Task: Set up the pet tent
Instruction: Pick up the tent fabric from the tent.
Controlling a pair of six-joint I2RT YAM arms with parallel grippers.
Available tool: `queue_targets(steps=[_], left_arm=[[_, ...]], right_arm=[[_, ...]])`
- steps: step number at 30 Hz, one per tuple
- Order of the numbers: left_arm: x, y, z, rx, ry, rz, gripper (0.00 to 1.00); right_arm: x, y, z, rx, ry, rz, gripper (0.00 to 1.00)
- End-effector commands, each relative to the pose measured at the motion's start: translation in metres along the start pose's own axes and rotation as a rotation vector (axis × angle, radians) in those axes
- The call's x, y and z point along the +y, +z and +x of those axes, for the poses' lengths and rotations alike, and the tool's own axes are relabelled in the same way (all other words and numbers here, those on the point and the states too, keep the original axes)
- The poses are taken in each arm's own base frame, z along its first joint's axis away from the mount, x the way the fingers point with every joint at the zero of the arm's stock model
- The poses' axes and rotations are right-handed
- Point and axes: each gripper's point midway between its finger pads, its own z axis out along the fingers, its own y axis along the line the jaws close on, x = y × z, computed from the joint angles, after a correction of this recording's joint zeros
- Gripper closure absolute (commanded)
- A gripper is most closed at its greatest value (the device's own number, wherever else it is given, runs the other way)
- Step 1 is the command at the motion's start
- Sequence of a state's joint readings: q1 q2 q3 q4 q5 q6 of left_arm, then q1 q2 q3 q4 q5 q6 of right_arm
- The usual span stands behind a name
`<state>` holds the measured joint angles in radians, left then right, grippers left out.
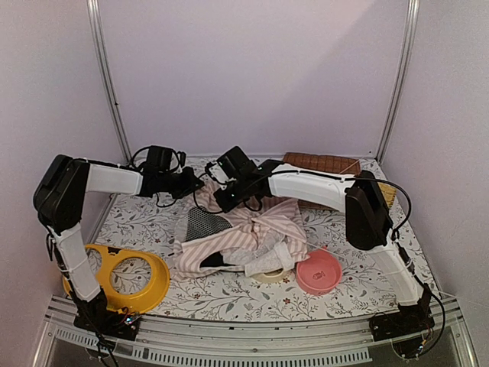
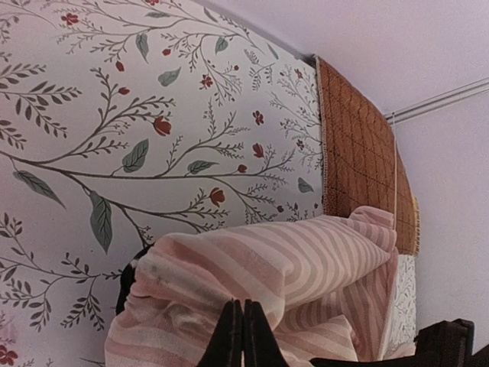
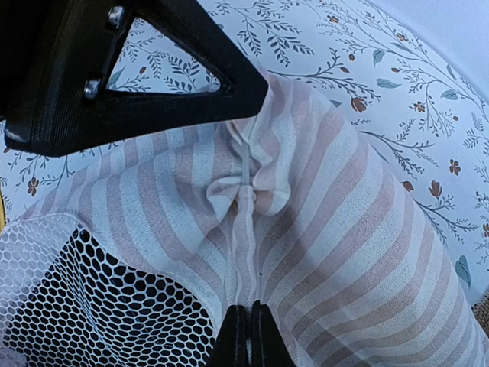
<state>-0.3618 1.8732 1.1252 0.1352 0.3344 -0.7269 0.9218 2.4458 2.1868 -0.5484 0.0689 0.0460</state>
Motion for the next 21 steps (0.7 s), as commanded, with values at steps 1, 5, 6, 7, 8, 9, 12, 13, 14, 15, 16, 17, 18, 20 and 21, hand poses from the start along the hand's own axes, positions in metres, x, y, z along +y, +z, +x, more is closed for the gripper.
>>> queue_targets(steps=[1,5,6,7,8,9,12,13,14,15,16,17,18,20,21], left_arm=[[-0.019,0.012,0.009,0.034,0.026,0.064,1.00],[-0.006,0.022,0.013,0.045,0.008,0.047,1.00],[-0.006,0.023,0.013,0.044,0.007,0.046,1.00],[-0.005,0.023,0.012,0.042,0.008,0.045,1.00],[-0.004,0.024,0.012,0.040,0.008,0.043,1.00],[-0.004,0.023,0.010,0.034,0.009,0.043,1.00],[-0.004,0.022,0.006,0.025,0.006,0.044,1.00],[-0.004,0.022,0.004,0.020,0.007,0.045,1.00],[-0.004,0.021,0.003,0.018,0.007,0.044,1.00],[-0.004,0.021,0.002,0.015,0.007,0.045,1.00],[-0.005,0.020,0.000,0.012,0.009,0.047,1.00],[-0.006,0.019,0.000,0.010,0.010,0.049,1.00],[-0.006,0.018,-0.001,0.010,0.010,0.050,1.00],[-0.007,0.017,-0.003,0.006,0.013,0.051,1.00],[-0.008,0.015,-0.004,0.001,0.017,0.053,1.00]], right_arm=[[-0.003,0.019,-0.013,-0.072,0.026,0.011,1.00],[-0.004,0.013,-0.015,-0.056,0.011,0.015,0.87],[-0.004,0.009,-0.015,-0.051,0.009,0.016,0.80],[-0.006,0.003,-0.017,-0.047,0.008,0.021,0.74],[-0.006,-0.002,-0.018,-0.042,0.005,0.022,0.68],[-0.006,-0.012,-0.021,-0.042,0.002,0.021,0.61],[-0.006,-0.037,-0.025,-0.040,-0.002,0.020,0.49],[-0.006,-0.046,-0.024,-0.032,-0.003,0.024,0.46],[-0.008,-0.060,-0.028,-0.038,-0.002,0.031,0.42],[-0.011,-0.070,-0.027,-0.030,0.001,0.039,0.39],[-0.012,-0.077,-0.022,-0.016,0.003,0.047,0.36],[-0.014,-0.086,-0.017,-0.003,0.007,0.057,0.33],[-0.016,-0.095,-0.011,0.009,0.009,0.063,0.31],[-0.020,-0.114,0.005,0.032,0.022,0.073,0.26],[-0.021,-0.124,0.012,0.041,0.030,0.077,0.24]])
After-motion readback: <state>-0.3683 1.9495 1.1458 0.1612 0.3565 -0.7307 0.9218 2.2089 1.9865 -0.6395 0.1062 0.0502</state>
